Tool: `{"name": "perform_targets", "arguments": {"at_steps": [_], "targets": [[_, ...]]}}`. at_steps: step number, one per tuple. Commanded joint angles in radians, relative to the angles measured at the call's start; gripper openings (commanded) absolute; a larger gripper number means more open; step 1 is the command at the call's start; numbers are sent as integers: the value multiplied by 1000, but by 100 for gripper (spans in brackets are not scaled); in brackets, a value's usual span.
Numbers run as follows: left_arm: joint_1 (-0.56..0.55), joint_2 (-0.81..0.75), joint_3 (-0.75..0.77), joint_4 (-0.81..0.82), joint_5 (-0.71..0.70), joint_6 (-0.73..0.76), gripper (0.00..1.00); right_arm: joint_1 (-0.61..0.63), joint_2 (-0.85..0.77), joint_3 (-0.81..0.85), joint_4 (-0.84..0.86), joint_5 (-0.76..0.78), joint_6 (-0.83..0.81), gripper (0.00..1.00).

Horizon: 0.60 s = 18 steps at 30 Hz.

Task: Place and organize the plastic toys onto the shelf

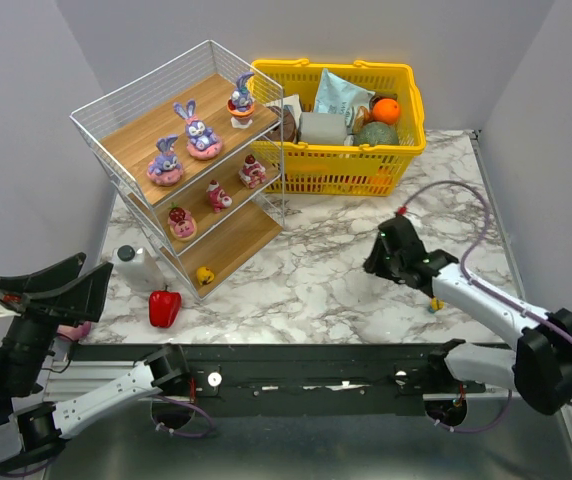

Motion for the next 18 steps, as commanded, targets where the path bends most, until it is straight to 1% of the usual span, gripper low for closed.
{"name": "perform_targets", "arguments": {"at_steps": [1, 2, 3, 4, 5, 7, 8, 9, 11, 16, 18], "targets": [[-23, -62, 32, -14, -28, 4, 99, 193, 124, 139, 103, -135, -192, 12], [-23, -61, 33, -20, -28, 2, 99, 248, 145, 172, 122, -153, -218, 13], [-23, -58, 35, -24, -30, 2, 99, 273, 168, 189, 137, -181, -229, 13], [-23, -56, 38, -27, -31, -1, 99, 299, 225, 209, 162, -196, -247, 13], [-25, -56, 38, -31, -33, -4, 99, 346, 254, 235, 159, -204, -270, 13], [-25, -55, 42, -36, -30, -8, 99, 386, 326, 318, 142, -212, -304, 13], [-25, -53, 44, -37, -30, -11, 99, 428, 398, 344, 133, -213, -341, 13], [-25, -50, 50, -40, -28, -13, 99, 443, 434, 404, 116, -215, -353, 13], [-25, -48, 55, -50, -28, -16, 99, 489, 527, 449, 73, -209, -399, 13], [-26, -48, 61, -59, -28, -24, 99, 531, 653, 574, -16, -216, -448, 14], [-26, -47, 62, -60, -30, -22, 99, 548, 696, 601, -45, -212, -470, 14]]}}
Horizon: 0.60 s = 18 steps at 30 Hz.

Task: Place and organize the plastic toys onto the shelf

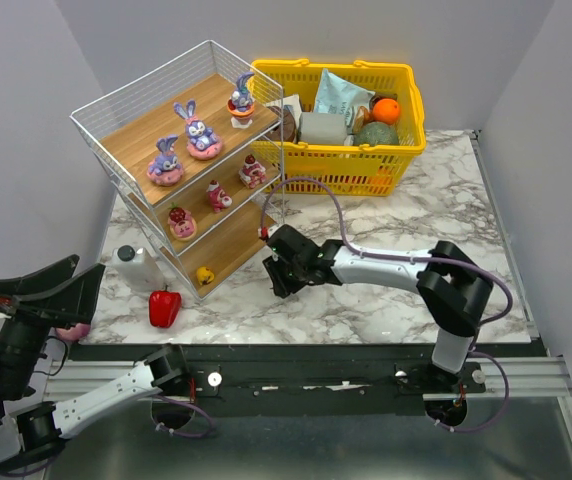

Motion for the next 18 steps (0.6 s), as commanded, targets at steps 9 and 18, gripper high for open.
{"name": "perform_targets", "arguments": {"at_steps": [9, 18], "targets": [[-25, -48, 23, -33, -28, -14, 99, 48, 122, 125, -156, 36, -91, 30], [-25, -53, 31, -45, -36, -20, 99, 48, 72, 102, -93, 43, -80, 78]]}}
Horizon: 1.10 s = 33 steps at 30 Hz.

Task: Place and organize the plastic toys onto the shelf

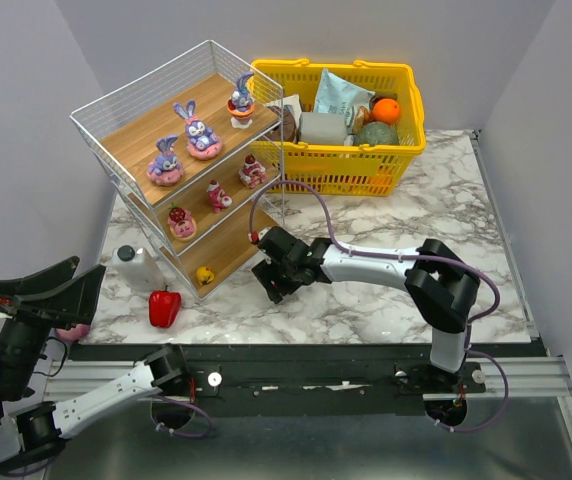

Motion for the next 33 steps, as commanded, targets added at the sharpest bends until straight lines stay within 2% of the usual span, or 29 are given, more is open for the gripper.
{"name": "perform_targets", "arguments": {"at_steps": [1, 7, 14, 20, 21, 27, 30, 33], "targets": [[-25, -53, 22, -16, -29, -11, 99, 9, -25, -6, 26, 27, -2, 83], [-25, -58, 26, -22, -32, -11, 99, 10, -92, -57, 84, 103, 80, 95], [-25, -65, 27, -28, -32, -14, 99, 43, -265, -270, 285, 186, 330, 97], [-26, -64, 33, -31, -37, -11, 99, 100, -336, -407, 474, 320, 567, 97], [-26, -64, 34, -31, -38, -10, 99, 109, -339, -413, 480, 349, 665, 97], [-28, -61, 23, -25, -40, -11, 99, 166, -293, -433, 476, 525, 1018, 91], [-29, -58, 28, -28, -40, -10, 99, 172, -252, -419, 399, 573, 1162, 83], [-29, -55, 36, -34, -31, -3, 99, 172, -210, -411, 399, 576, 1206, 75]]}}
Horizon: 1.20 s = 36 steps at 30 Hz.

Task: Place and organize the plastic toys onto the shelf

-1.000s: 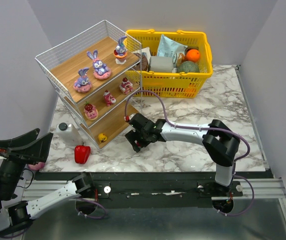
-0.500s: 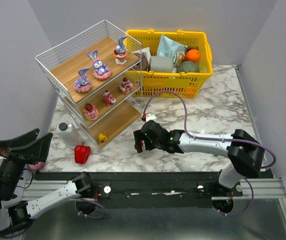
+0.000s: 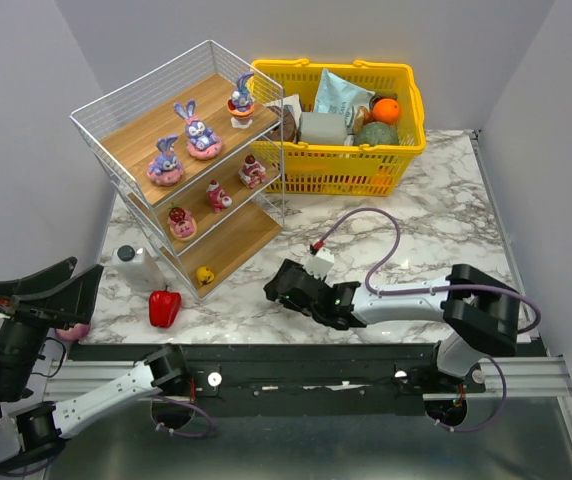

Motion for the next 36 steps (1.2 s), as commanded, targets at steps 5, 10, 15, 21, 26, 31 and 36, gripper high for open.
{"name": "perform_targets", "arguments": {"at_steps": [5, 10, 15, 21, 26, 31, 36], "targets": [[-29, -56, 27, -26, -9, 10, 99, 7, 90, 28, -65, 111, 237, 66], [-29, -62, 27, -26, -18, 12, 99, 7, 95, 22, -80, 142, 263, 60], [-30, -64, 25, -27, -21, 12, 99, 7, 98, 39, -105, 163, 260, 56], [-32, -67, 25, -32, -24, 7, 99, 6, 102, 59, -126, 175, 251, 57], [-32, -67, 27, -35, -24, 4, 99, 7, 102, 81, -139, 189, 255, 67], [-32, -67, 31, -38, -24, 4, 99, 6, 116, 96, -162, 192, 272, 58], [-33, -70, 34, -44, -24, 1, 99, -8, 139, 110, -189, 157, 288, 50]]}}
